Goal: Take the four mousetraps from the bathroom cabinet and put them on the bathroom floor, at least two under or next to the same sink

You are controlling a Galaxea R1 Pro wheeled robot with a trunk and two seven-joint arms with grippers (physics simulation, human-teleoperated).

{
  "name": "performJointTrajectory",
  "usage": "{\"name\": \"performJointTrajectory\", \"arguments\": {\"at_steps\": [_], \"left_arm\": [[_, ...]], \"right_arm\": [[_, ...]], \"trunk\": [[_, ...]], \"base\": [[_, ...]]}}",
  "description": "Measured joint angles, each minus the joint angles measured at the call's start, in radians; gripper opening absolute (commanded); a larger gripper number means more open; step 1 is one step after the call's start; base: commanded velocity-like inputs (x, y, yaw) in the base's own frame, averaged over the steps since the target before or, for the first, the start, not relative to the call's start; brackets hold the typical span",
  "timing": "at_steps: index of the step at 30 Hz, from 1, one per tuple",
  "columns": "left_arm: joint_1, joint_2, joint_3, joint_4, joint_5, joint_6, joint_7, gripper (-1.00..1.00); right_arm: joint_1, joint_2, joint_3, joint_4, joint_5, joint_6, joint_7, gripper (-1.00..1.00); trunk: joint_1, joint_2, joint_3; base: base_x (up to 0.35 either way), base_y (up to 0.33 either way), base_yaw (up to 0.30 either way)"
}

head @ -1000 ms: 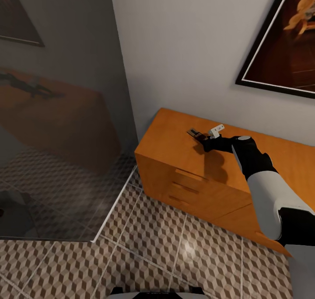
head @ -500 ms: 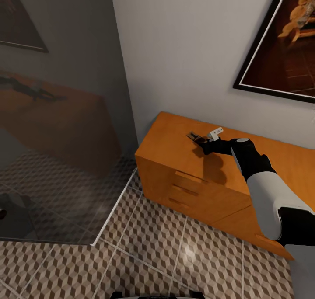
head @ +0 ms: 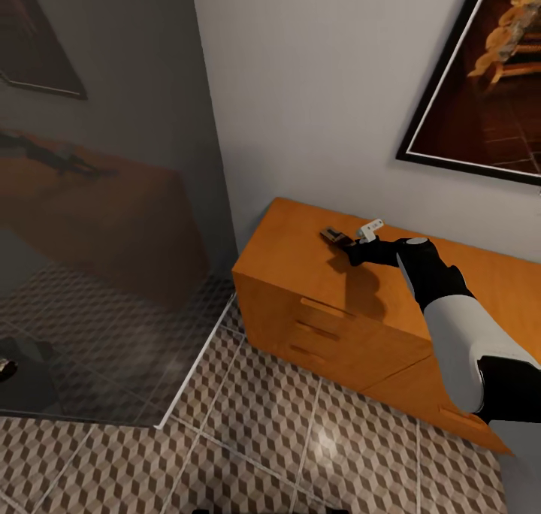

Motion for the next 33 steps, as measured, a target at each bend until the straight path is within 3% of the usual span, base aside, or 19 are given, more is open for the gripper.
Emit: {"name": "performJointTrajectory", "arguments": {"at_steps": [16, 33], "left_arm": [[0.000, 0.000, 0.000, 0.000, 0.000, 0.000, 0.000, -1.00], [0.000, 0.002, 0.000, 0.000, 0.000, 0.000, 0.000, -1.00]], "right_arm": [[0.001, -0.001, 0.000, 0.000, 0.001, 0.000, 0.000, -1.00], [0.003, -0.001, 0.002, 0.001, 0.002, 0.000, -0.002, -1.00]], "trunk": [[0.000, 0.000, 0.027], [0.001, 0.000, 0.055]], "base": [[-0.011, 0.000, 0.000], [-0.321, 0.061, 0.000]]}}
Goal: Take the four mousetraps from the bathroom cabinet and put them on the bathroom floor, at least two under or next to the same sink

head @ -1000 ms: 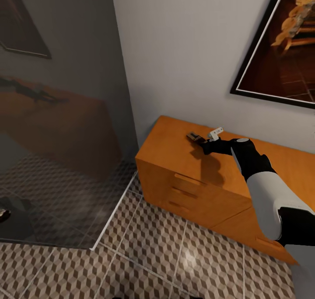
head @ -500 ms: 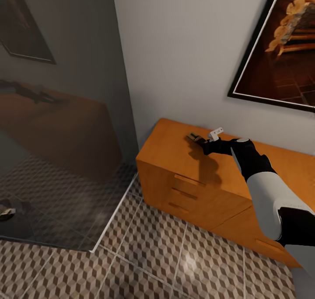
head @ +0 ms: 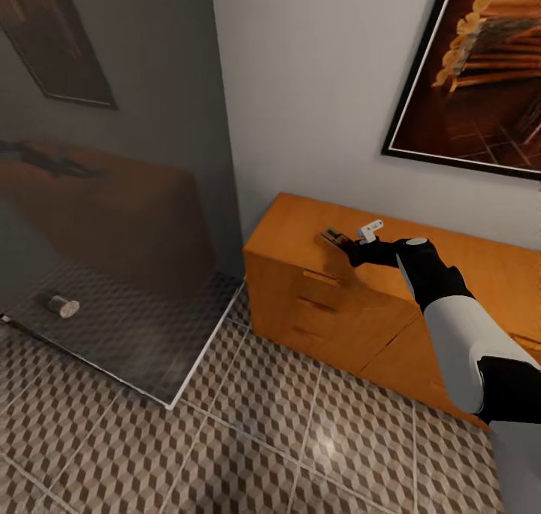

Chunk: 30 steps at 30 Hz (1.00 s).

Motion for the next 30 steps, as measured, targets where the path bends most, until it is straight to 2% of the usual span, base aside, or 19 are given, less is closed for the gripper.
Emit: {"name": "performJointTrajectory", "arguments": {"at_steps": [12, 30], "left_arm": [[0.000, 0.001, 0.001, 0.000, 0.000, 0.000, 0.000, -1.00], [0.000, 0.001, 0.000, 0.000, 0.000, 0.000, 0.000, -1.00]], "right_arm": [[0.000, 0.001, 0.000, 0.015, 0.000, -0.002, 0.000, -1.00], [0.011, 0.000, 0.000, 0.019, 0.000, -0.002, 0.000, -1.00]], "trunk": [[0.000, 0.000, 0.020], [0.000, 0.000, 0.050]], "base": [[-0.280, 0.218, 0.000], [-0.340, 0.015, 0.000]]}}
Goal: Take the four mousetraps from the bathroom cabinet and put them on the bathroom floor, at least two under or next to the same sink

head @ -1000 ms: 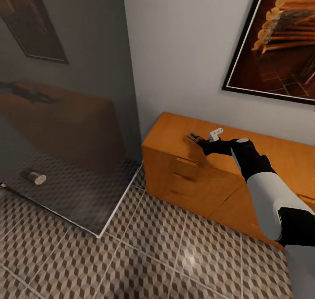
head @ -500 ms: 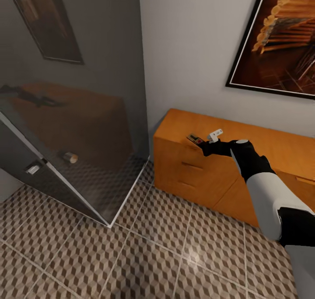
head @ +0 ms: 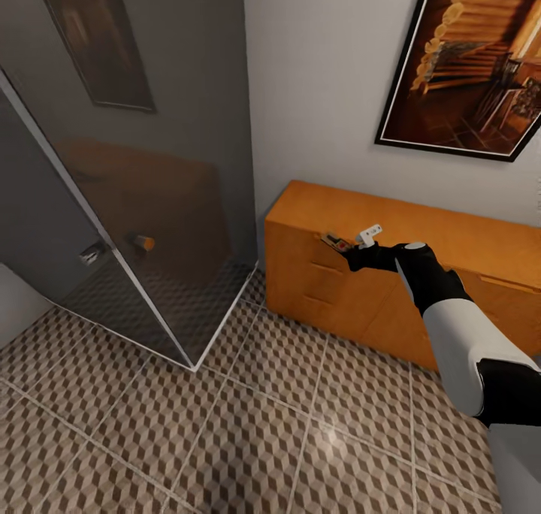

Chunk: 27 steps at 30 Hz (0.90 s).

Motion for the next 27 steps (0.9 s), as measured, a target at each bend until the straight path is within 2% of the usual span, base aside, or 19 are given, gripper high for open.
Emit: {"name": "performJointTrajectory", "arguments": {"at_steps": [6, 9, 17, 22, 26, 27], "left_arm": [[0.000, 0.001, 0.001, 0.000, 0.000, 0.000, 0.000, -1.00], [0.000, 0.001, 0.001, 0.000, 0.000, 0.000, 0.000, -1.00], [0.000, 0.001, 0.001, 0.000, 0.000, 0.000, 0.000, -1.00], [0.000, 0.001, 0.001, 0.000, 0.000, 0.000, -0.001, -1.00], [0.000, 0.001, 0.003, -0.002, 0.000, 0.000, -0.001, -1.00], [0.000, 0.000, 0.004, -0.002, 0.000, 0.000, -0.001, -1.00]], "right_arm": [[0.003, 0.000, 0.000, 0.006, 0.000, -0.001, -0.001, -1.00], [0.012, 0.000, 0.001, 0.038, 0.001, -0.014, -0.001, -1.00], [0.037, 0.000, 0.004, 0.152, 0.002, -0.105, -0.002, -1.00], [0.071, 0.003, 0.005, 0.263, 0.004, -0.178, -0.009, -1.00], [0.125, 0.008, 0.010, 0.426, 0.003, -0.326, -0.147, -1.00], [0.132, 0.009, 0.008, 0.450, 0.001, -0.343, -0.171, -1.00]], "trunk": [[0.000, 0.000, 0.010], [0.000, 0.000, 0.015], [0.000, 0.000, 0.027], [0.000, 0.000, 0.034], [-0.001, 0.000, 0.035], [-0.001, 0.000, 0.036]], "base": [[-0.345, 0.000, 0.000], [-0.346, 0.000, 0.000], [-0.340, 0.000, 0.000], [-0.102, 0.000, 0.000], [-0.013, 0.000, 0.000], [-0.005, 0.000, 0.000]]}}
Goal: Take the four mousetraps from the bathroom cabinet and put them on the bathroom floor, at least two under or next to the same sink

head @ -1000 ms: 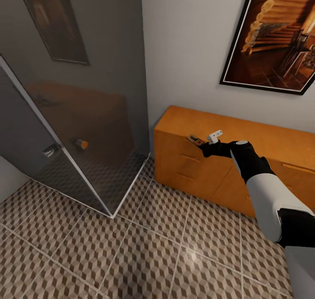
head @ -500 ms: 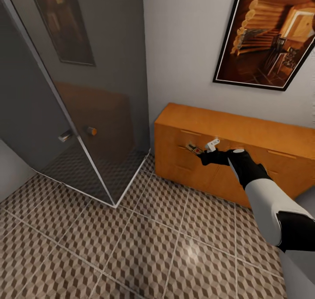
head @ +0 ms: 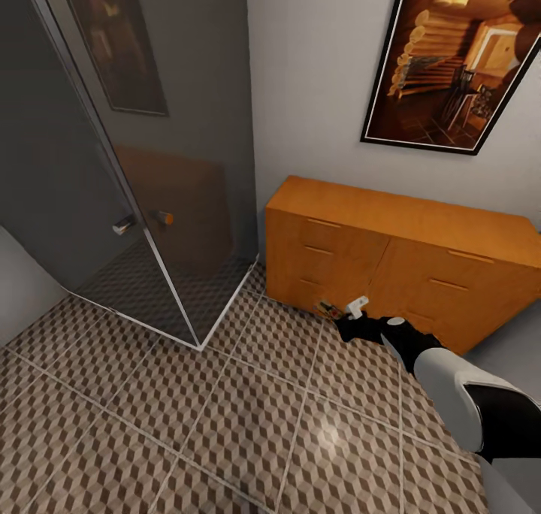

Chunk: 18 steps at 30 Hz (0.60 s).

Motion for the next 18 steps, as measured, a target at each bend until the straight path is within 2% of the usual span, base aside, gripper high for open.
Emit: {"name": "performJointTrajectory", "arguments": {"at_steps": [2, 3, 6, 8, 9, 13, 14, 16, 18], "left_arm": [[-0.010, -0.001, 0.002, -0.002, 0.001, 0.000, 0.003, -1.00], [-0.023, -0.002, 0.003, -0.004, 0.003, 0.000, 0.004, -1.00], [-0.060, -0.004, 0.004, -0.011, 0.006, 0.020, 0.005, -1.00], [-0.087, -0.005, 0.003, -0.031, 0.005, 0.093, 0.006, -1.00], [-0.107, -0.006, 0.002, -0.077, 0.000, 0.182, 0.008, -1.00], [-0.125, -0.004, 0.004, -0.192, 0.000, 0.331, 0.009, -1.00], [-0.131, -0.004, 0.003, -0.247, -0.003, 0.406, 0.010, -1.00], [-0.148, -0.005, 0.006, -0.308, -0.002, 0.507, 0.011, -1.00], [-0.169, -0.006, 0.014, -0.343, -0.001, 0.570, 0.010, -1.00]], "right_arm": [[0.050, 0.002, 0.004, 0.088, 0.005, -0.089, -0.114, -1.00], [0.108, 0.004, 0.007, 0.108, 0.008, -0.137, -0.168, -1.00], [0.228, 0.005, 0.007, 0.112, 0.010, -0.209, -0.224, -1.00], [0.293, 0.003, 0.006, 0.105, 0.010, -0.244, -0.237, -1.00], [0.348, 0.001, 0.000, 0.101, 0.008, -0.279, -0.244, -1.00], [0.441, -0.002, -0.002, 0.099, 0.005, -0.348, -0.289, -1.00], [0.479, -0.003, -0.003, 0.099, 0.003, -0.388, -0.328, -1.00], [0.536, -0.002, -0.004, 0.099, -0.014, -0.435, -0.387, -1.00], [0.572, -0.001, -0.005, 0.099, -0.040, -0.456, -0.426, -1.00]], "trunk": [[0.000, 0.000, 0.000], [0.000, 0.000, 0.000], [0.000, 0.000, 0.000], [0.000, 0.000, 0.000], [0.000, 0.000, 0.000], [0.000, 0.000, 0.000], [0.000, 0.000, 0.000], [0.000, 0.000, 0.000], [0.000, 0.000, 0.000]], "base": [[-0.002, 0.000, 0.000], [0.000, 0.000, 0.000], [0.000, 0.000, 0.000], [0.000, 0.000, 0.000], [0.000, 0.000, 0.000], [0.000, 0.000, 0.000], [0.000, 0.000, 0.000], [0.000, 0.000, 0.000], [0.000, 0.000, 0.000]]}}
